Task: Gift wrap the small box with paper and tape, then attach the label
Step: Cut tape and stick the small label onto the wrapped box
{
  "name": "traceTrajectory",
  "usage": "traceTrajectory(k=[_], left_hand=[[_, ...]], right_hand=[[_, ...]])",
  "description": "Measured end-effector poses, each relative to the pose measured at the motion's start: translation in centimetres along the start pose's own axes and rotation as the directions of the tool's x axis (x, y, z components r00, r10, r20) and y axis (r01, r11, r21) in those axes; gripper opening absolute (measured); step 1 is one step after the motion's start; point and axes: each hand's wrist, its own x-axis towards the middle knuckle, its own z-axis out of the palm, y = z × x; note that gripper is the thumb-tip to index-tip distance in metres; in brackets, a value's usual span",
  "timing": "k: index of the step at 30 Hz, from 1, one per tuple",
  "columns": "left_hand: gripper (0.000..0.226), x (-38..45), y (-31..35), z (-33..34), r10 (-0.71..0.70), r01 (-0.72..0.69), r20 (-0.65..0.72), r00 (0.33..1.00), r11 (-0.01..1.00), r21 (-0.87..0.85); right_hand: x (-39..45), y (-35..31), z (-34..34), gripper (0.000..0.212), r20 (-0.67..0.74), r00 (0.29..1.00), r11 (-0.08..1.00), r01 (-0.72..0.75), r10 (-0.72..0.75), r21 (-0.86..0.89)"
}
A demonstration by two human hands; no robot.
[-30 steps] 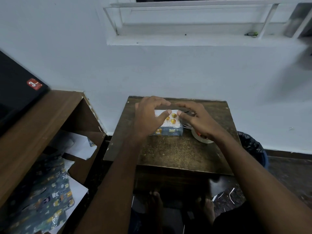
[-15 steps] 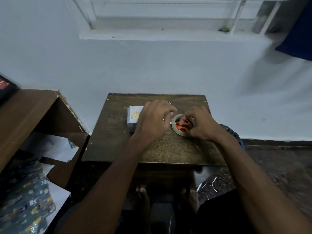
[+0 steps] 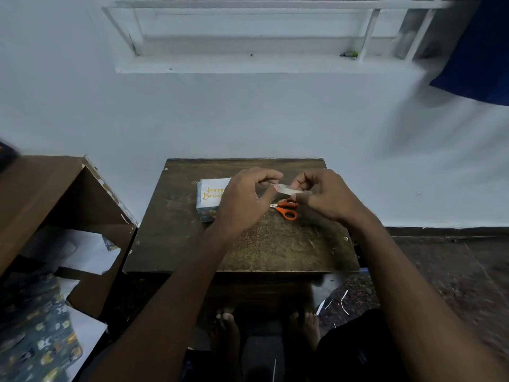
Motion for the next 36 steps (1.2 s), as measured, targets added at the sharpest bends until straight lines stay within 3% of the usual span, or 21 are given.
traceTrajectory(k=[12, 16, 23, 36], left_hand=[[0.019, 0.0, 1.5, 0.3, -0.064, 0.062, -0.020, 0.998, 0.993, -0.105], [0.010, -0.2, 2.1, 0.4, -0.078, 0.063, -0.099, 0.992, 0.987, -0.147], [0.008, -0.2, 2.4, -0.1, -0.258, 0.228, -0.009, 0.966, 0.868, -0.441], [0.012, 0.1, 2.7, -0.6, -0.363, 0.275, -0.066, 0.930, 0.803, -0.529]], right_hand=[[-0.8, -0.8, -0.1, 0.010, -0.040, 0.991, 0.975, 0.130, -0.125, 0.179], [-0.9, -0.9, -0.1, 0.009, -0.025, 0.990, 0.969, 0.141, -0.139, 0.202], [-0.5, -0.9, -0.3, 0.014, 0.001, 0.976, 0.940, 0.212, -0.220, 0.266], [-0.4, -0.4, 0.4, 0.021, 0.090, 0.978, 0.936, 0.151, -0.188, 0.318]])
